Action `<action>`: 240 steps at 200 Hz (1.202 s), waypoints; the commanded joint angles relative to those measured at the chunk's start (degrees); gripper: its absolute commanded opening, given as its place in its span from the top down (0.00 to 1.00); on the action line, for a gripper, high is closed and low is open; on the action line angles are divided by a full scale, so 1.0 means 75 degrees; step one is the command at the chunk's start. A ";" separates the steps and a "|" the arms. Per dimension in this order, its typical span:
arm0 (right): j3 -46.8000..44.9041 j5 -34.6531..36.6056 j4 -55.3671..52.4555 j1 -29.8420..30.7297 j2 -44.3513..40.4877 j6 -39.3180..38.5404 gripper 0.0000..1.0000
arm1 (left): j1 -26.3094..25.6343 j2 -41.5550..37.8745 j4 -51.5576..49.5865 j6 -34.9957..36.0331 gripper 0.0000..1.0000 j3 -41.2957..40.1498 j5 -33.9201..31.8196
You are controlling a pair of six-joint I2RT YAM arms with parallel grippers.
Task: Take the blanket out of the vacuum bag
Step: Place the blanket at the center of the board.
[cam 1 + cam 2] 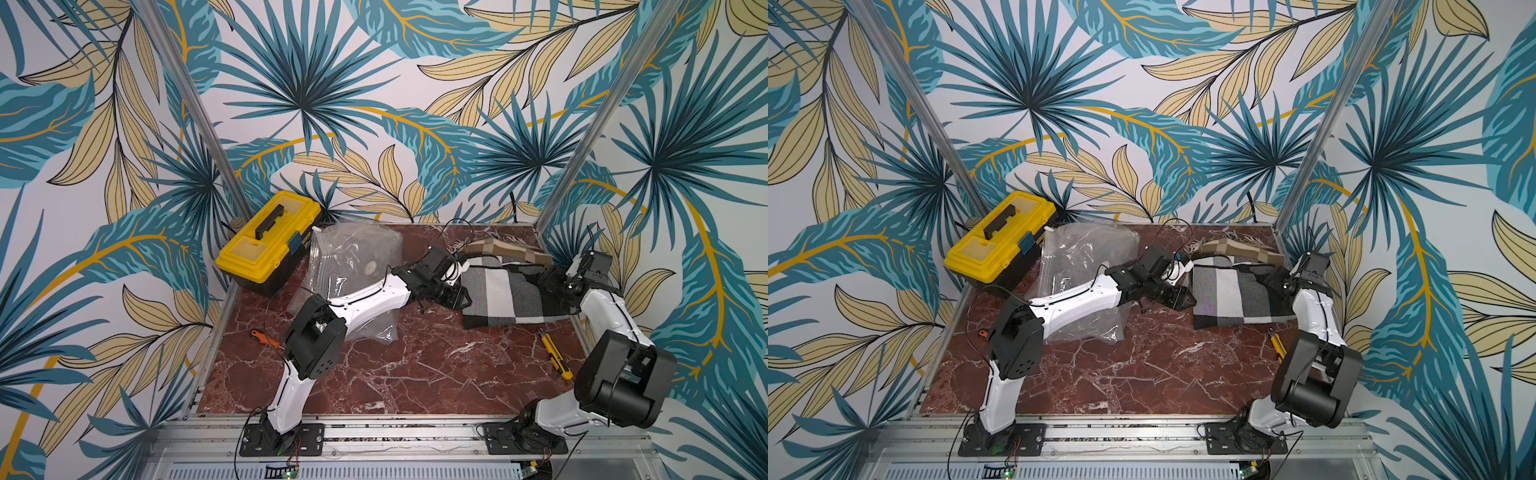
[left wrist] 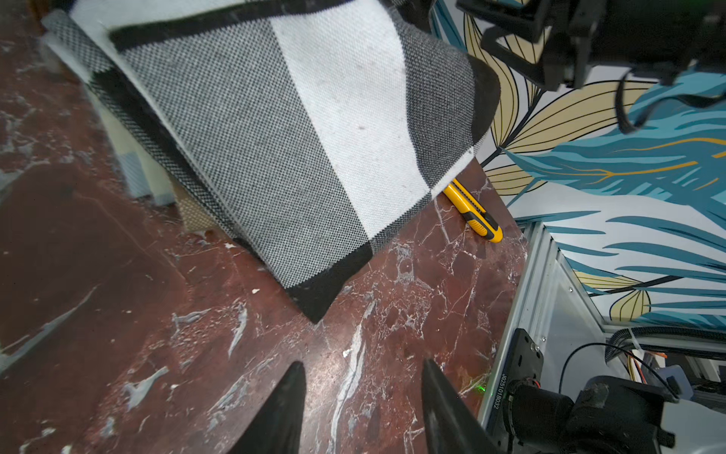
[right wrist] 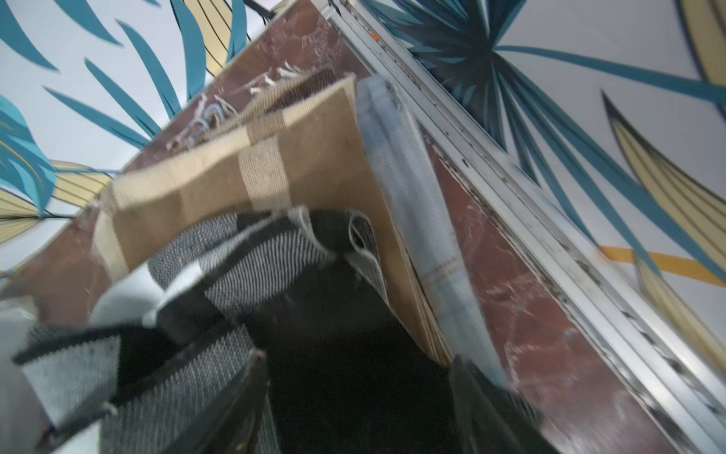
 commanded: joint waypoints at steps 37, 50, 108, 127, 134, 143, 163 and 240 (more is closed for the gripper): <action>0.0866 -0.0924 0.1576 -0.0062 0.1464 0.0190 0.36 | 0.0008 -0.0160 0.0010 -0.0238 0.50 -0.0685 -0.0176; 0.1099 -0.0914 0.1417 -0.0074 0.1753 0.0172 0.36 | -0.0001 -0.0147 0.0102 -0.0348 0.51 -0.0776 -0.0152; 0.1493 -0.1438 0.0883 -0.0073 0.2265 0.0255 0.38 | -0.0004 0.0185 -0.0502 -0.0075 0.51 -0.0338 -0.0401; 0.1446 -0.1643 0.0696 -0.0074 0.2178 0.0252 0.44 | 0.0001 0.0313 -0.0366 -0.0166 0.51 -0.0333 -0.0312; 0.1415 -0.1721 0.0669 -0.0074 0.2122 0.0275 0.44 | 0.0000 0.0352 -0.0311 -0.0206 0.51 -0.0336 -0.0265; 0.1346 -0.1797 0.0648 -0.0074 0.2063 0.0285 0.46 | -0.0006 0.0404 -0.0254 -0.0243 0.51 -0.0329 -0.0241; 0.1328 -0.1797 0.0405 -0.0074 0.2026 0.0230 0.52 | -0.0001 0.0443 -0.0206 -0.0276 0.51 -0.0320 -0.0235; 0.1509 -0.2084 -0.0038 -0.0027 0.1690 0.0422 1.00 | -0.0004 0.0393 -0.0093 -0.0272 0.51 -0.0550 -0.0408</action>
